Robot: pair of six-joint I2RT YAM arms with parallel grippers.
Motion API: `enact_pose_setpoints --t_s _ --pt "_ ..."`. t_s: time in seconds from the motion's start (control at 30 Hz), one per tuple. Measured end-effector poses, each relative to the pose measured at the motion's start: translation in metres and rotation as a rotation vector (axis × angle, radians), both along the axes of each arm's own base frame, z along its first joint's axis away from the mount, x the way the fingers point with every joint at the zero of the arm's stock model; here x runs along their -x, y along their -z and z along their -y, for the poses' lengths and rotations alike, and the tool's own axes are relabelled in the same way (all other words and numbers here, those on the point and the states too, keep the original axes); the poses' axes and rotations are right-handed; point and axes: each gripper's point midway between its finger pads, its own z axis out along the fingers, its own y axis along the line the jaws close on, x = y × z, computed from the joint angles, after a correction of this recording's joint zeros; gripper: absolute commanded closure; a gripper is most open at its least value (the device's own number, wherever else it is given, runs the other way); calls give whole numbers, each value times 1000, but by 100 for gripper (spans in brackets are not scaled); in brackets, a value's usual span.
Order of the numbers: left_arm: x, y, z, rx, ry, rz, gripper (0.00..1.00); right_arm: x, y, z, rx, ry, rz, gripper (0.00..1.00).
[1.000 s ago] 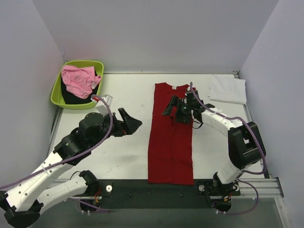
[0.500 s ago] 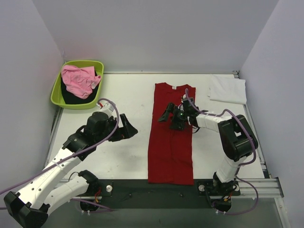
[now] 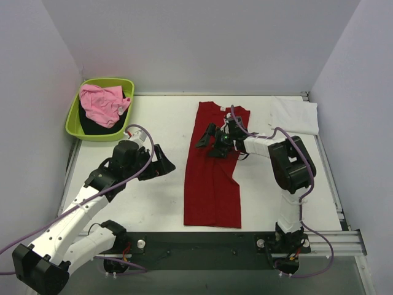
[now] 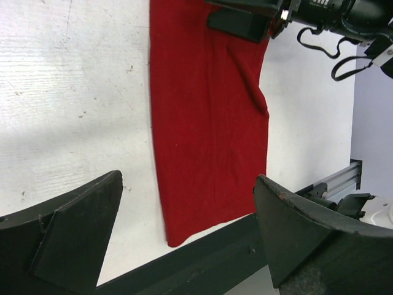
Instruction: Fold and stack the t-shirts
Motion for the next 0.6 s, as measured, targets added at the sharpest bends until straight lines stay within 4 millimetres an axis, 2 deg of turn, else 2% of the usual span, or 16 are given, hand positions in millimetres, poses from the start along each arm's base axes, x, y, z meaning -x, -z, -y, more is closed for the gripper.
enact_pose_setpoints --t_s 0.23,0.3,0.5,0.6 --pt "-11 3 -8 6 -24 -5 3 -30 -2 -29 -15 -63 17 0" --pt "-12 5 -11 8 -28 -9 3 -34 -2 -40 -4 -92 29 0" --pt "-15 9 -16 16 -37 -26 3 -27 -2 -69 33 -179 56 0" --pt "-17 8 -17 22 -37 -24 3 -22 -1 -74 46 -204 62 0"
